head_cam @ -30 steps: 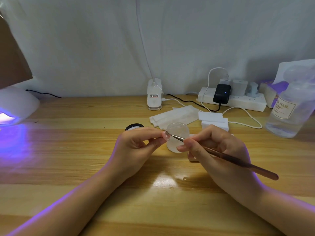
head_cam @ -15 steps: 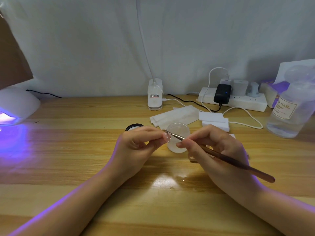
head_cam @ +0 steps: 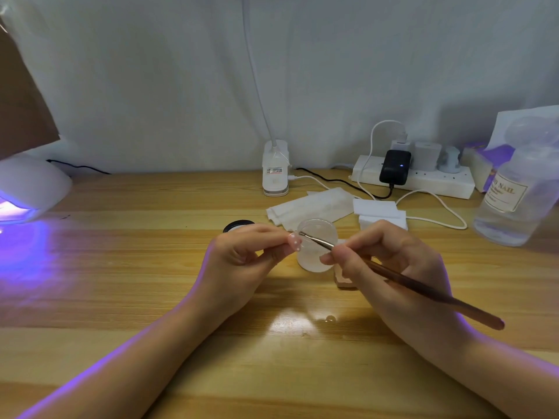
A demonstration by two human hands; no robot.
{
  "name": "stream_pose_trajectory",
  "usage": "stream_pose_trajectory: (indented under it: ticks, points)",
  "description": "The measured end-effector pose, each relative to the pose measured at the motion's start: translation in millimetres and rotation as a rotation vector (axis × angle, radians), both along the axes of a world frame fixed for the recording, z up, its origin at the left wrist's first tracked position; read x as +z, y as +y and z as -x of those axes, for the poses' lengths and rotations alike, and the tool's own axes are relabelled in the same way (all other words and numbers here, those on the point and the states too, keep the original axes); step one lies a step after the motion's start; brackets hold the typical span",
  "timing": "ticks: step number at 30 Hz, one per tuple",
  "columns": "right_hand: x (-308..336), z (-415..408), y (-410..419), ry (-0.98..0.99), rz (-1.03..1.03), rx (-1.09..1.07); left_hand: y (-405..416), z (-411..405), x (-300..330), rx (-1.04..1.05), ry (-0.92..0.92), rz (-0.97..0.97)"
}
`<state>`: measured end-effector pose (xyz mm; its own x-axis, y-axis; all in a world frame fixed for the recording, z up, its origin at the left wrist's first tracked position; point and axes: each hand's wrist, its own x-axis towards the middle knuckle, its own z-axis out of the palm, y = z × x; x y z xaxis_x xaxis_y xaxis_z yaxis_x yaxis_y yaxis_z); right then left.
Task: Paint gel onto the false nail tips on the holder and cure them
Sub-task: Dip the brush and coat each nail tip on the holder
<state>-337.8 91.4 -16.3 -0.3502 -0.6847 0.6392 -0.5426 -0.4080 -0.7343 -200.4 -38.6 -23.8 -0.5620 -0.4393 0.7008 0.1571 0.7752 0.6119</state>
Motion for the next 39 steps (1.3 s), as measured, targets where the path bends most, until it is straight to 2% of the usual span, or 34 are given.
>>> stream_pose_trajectory:
  ticks: [6,14,17,20,25,30,39]
  points:
    - [-1.5,-1.6,-2.2,-0.011,-0.045,0.017,-0.1,1.2,-1.2,0.005,0.0,0.032]
    - [-2.6,1.8,1.9,-0.065,0.049,0.087,3.9,-0.9,1.7,0.032,-0.004,0.027]
    - [-1.0,2.8,1.3,-0.061,0.076,0.078,6.6,-1.9,4.1,0.063,-0.009,-0.038]
    - [-1.7,4.4,-0.4,0.008,0.069,0.041,8.0,-2.3,5.6,0.068,-0.022,-0.085]
    - [-3.7,2.3,-3.6,0.266,0.105,-0.085,9.5,-2.2,5.8,0.071,-0.037,-0.094]
    - [-7.1,2.4,-4.0,0.398,0.131,-0.035,8.4,-2.1,5.2,0.065,-0.04,-0.089]
    - [-7.0,3.2,-4.6,0.311,0.078,-0.068,7.3,-3.3,4.4,0.069,-0.058,-0.092]
